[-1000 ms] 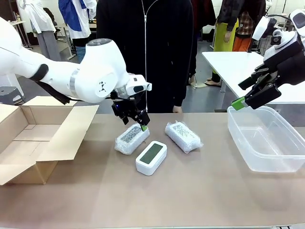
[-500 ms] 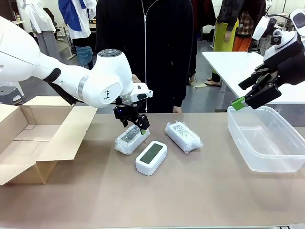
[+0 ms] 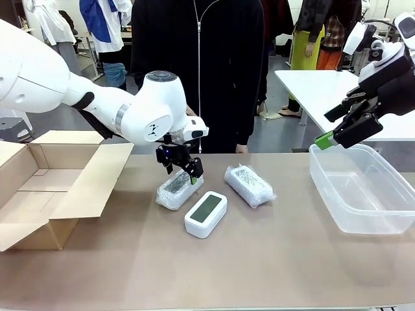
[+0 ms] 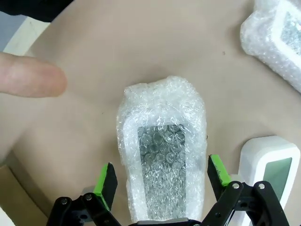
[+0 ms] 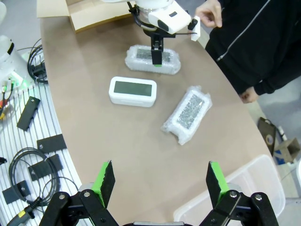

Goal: Separate and place wrapped and unwrapped clocks.
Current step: Pick up the Digital clock indicated by the person.

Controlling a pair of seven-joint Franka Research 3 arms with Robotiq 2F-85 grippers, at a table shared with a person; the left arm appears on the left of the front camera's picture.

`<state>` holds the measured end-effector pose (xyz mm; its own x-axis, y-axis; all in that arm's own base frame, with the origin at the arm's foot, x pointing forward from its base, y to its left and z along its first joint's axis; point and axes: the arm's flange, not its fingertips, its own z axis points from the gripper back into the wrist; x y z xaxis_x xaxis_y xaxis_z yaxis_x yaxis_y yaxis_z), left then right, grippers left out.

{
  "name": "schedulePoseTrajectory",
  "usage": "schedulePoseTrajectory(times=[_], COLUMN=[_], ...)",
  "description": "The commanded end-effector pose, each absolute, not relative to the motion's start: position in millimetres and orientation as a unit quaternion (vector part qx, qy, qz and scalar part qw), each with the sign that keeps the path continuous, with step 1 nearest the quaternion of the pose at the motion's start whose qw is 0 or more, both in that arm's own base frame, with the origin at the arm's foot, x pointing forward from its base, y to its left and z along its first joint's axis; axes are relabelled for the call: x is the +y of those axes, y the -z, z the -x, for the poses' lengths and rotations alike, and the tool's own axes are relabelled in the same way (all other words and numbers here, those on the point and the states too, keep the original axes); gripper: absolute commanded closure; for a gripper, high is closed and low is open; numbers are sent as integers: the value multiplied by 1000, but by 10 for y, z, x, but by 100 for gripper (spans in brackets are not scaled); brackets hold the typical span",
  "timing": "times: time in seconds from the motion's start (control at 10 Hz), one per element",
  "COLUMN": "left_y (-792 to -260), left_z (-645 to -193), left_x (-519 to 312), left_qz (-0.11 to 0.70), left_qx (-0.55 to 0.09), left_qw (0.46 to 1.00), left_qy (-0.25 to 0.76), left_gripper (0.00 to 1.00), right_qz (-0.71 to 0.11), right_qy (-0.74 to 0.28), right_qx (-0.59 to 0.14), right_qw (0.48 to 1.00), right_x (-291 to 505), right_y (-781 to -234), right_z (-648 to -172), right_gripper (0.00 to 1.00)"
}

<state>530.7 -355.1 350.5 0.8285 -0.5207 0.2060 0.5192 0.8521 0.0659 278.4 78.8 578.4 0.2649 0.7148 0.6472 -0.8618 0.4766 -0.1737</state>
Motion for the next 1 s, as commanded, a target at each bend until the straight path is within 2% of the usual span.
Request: schedulePoseTrajectory(times=[0.0, 0.2, 0.7, 0.8, 0.9], left_y=[-3457, -3392, -3282, -3269, -3266], left_z=[-5409, -5411, -5447, -5457, -5465], left_x=[-3656, -3682, -3708, -3692, -3687], left_qz=[-21, -22, -32, -35, -33], left_qx=[-95, -73, -69, -64, -63], left_qw=[959, 958, 957, 959, 960], left_qy=[265, 278, 280, 274, 271], left_gripper=[0, 0, 0, 20, 20], right_qz=[-116, -116, -116, -116, -116], right_qy=[-501, -501, -501, -501, -501], right_qx=[-340, -340, -340, -340, -340], right_qw=[787, 787, 787, 787, 787], right_x=[784, 784, 784, 784, 784], right_y=[-5773, -5773, -5773, -5773, -5773], right_z=[-2783, -2783, -2783, -2783, -2783], right_gripper=[0, 0, 0, 0, 0])
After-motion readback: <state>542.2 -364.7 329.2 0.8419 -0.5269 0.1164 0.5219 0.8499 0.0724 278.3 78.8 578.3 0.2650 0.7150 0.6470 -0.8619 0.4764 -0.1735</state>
